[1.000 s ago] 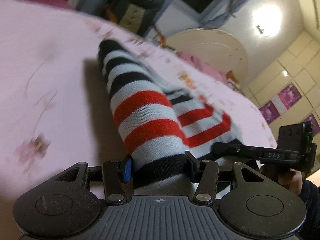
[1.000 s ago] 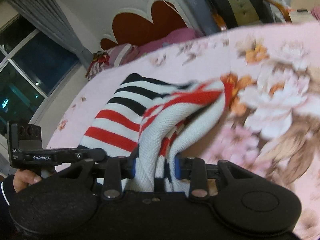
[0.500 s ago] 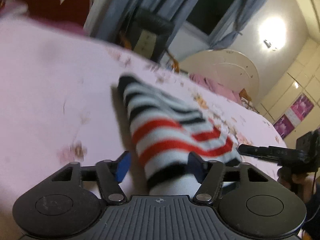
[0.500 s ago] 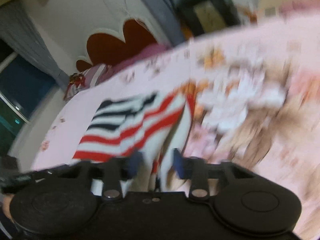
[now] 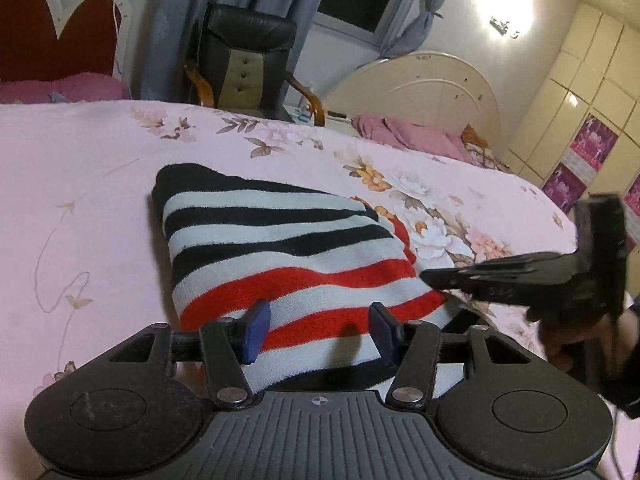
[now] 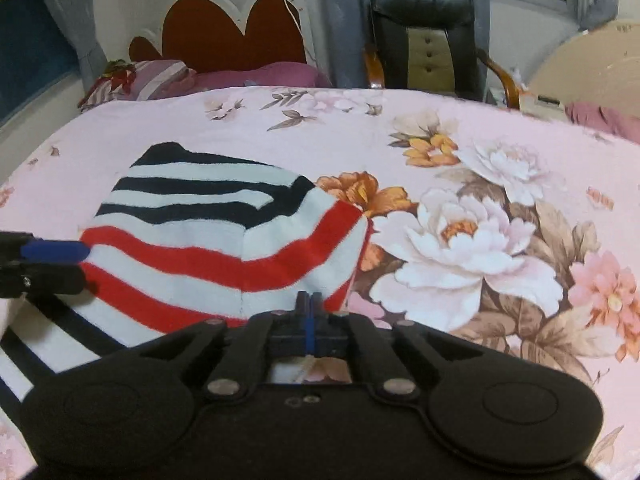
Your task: Fold small clothes
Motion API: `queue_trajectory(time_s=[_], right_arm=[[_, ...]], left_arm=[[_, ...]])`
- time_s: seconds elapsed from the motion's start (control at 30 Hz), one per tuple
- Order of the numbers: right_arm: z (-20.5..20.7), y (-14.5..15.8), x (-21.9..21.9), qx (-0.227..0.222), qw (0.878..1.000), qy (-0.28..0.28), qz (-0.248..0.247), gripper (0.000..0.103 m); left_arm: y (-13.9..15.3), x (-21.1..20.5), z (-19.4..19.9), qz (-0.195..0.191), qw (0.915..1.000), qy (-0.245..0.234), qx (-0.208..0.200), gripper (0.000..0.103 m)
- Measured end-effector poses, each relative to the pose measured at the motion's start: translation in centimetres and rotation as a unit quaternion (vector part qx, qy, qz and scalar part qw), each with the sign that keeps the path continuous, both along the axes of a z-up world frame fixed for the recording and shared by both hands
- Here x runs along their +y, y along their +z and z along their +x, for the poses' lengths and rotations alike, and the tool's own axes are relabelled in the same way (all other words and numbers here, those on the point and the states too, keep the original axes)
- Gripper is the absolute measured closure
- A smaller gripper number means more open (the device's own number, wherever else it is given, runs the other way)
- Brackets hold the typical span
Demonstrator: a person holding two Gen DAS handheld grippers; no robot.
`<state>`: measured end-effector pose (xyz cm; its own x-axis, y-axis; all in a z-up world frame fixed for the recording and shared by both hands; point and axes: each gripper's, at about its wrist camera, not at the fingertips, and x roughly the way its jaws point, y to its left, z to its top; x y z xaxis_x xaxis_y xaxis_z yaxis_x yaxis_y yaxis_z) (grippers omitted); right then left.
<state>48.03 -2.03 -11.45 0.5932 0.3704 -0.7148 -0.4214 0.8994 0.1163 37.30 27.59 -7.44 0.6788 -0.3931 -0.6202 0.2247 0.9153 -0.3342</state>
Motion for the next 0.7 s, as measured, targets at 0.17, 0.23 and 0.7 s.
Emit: queue_trajectory(time_s=[0.17, 0.23, 0.7], right_arm=[[-3.3, 3.4, -1.6, -0.032, 0.998, 0.006, 0.046, 0.096], [-5.6, 4.6, -1.8, -0.045, 0.997, 0.029, 0.052, 0.096], [-8.7, 1.7, 0.5, -0.03, 0.998, 0.048, -0.02, 0.102]], left_arm=[[1.5, 1.2, -3.4, -0.024, 0.9992, 0.018, -0.025, 0.055], [1.3, 1.6, -5.1, -0.021, 0.9991, 0.024, -0.028, 0.056], [-0.7, 0.7, -8.1, 0.06, 0.9973, 0.036, -0.021, 0.055]])
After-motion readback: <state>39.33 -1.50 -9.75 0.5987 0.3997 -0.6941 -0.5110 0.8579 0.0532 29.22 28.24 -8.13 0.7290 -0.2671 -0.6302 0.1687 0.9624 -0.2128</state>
